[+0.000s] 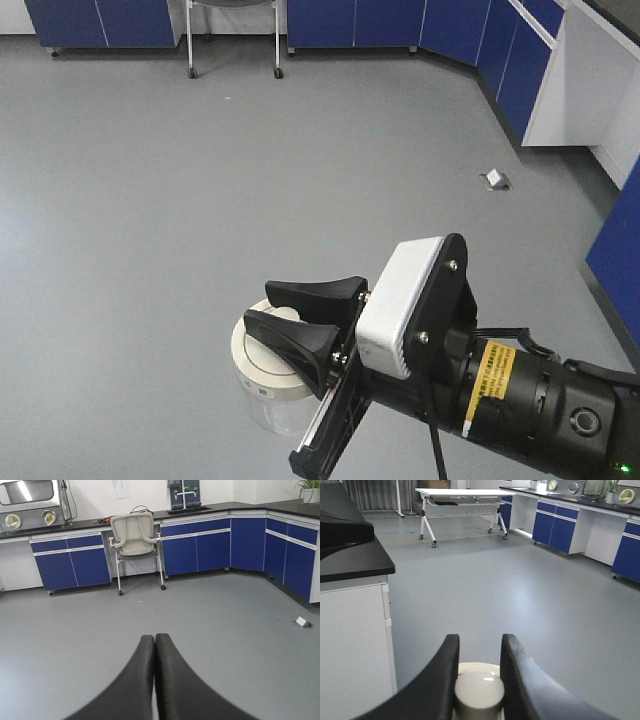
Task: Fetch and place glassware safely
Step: 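Keep holding the jar while driving toward the blue cabinets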
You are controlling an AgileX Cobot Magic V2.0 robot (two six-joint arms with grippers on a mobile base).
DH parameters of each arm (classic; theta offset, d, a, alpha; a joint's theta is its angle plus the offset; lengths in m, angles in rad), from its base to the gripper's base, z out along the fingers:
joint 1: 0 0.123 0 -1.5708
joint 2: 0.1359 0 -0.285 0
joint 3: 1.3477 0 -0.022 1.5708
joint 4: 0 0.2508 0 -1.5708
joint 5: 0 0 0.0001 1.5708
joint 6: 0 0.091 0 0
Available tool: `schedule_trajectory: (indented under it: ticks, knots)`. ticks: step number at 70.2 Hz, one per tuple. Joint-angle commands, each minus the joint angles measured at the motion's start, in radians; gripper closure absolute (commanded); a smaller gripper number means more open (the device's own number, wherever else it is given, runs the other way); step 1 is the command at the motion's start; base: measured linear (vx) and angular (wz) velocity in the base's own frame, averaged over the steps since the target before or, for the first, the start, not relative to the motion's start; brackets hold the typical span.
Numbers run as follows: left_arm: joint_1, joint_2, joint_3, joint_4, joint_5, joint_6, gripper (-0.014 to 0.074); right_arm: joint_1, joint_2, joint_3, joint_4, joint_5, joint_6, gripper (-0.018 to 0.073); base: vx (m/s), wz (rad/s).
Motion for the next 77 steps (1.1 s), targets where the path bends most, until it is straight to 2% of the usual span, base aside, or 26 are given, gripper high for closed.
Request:
schedule_trajectory:
  ticks: [1, 77]
  knots:
    - [-0.006, 0.01, -0.026, -0.008, -0.069, -0.006, 0.0603, 0.0, -0.029, -0.038, 0.019, -0.087, 0.001, 0.056, 0.52, 0.05]
    - [-0.006, 0.01, -0.026, -0.008, -0.069, -0.006, 0.0603, 0.0, -0.029, -0.038, 0.019, -0.087, 0.001, 0.056, 0.53, 0.03]
